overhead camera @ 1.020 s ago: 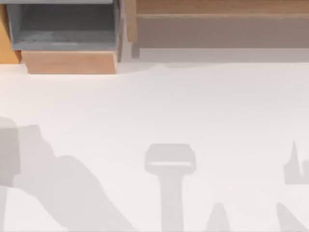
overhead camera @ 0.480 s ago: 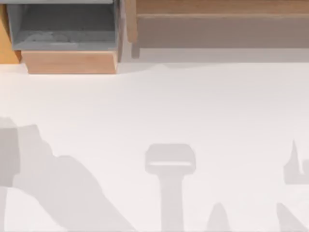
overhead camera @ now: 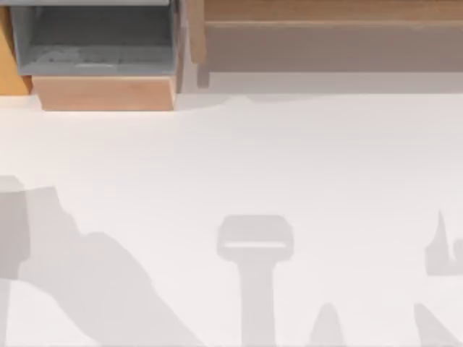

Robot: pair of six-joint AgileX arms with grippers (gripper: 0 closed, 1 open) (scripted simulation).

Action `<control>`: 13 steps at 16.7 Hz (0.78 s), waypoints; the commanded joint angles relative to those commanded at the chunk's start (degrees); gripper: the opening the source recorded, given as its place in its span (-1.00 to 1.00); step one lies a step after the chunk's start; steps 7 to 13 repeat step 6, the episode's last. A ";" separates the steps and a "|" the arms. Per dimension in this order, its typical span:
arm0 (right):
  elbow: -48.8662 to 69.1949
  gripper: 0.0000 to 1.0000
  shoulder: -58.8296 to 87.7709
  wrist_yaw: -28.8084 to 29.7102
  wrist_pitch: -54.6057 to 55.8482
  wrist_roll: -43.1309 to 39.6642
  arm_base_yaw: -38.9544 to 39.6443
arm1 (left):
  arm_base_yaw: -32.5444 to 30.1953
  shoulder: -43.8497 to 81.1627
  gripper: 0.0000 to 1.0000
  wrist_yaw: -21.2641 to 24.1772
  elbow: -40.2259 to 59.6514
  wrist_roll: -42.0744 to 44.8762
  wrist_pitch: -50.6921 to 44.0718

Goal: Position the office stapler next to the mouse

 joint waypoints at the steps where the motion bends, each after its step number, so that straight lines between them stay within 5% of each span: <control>1: 0.00 1.00 0.00 0.00 0.00 0.00 0.00 | 0.00 0.00 1.00 0.00 0.00 0.00 0.00; 13: 0.00 1.00 0.00 0.00 0.00 0.00 0.00 | 0.00 0.00 1.00 0.00 0.00 0.00 0.00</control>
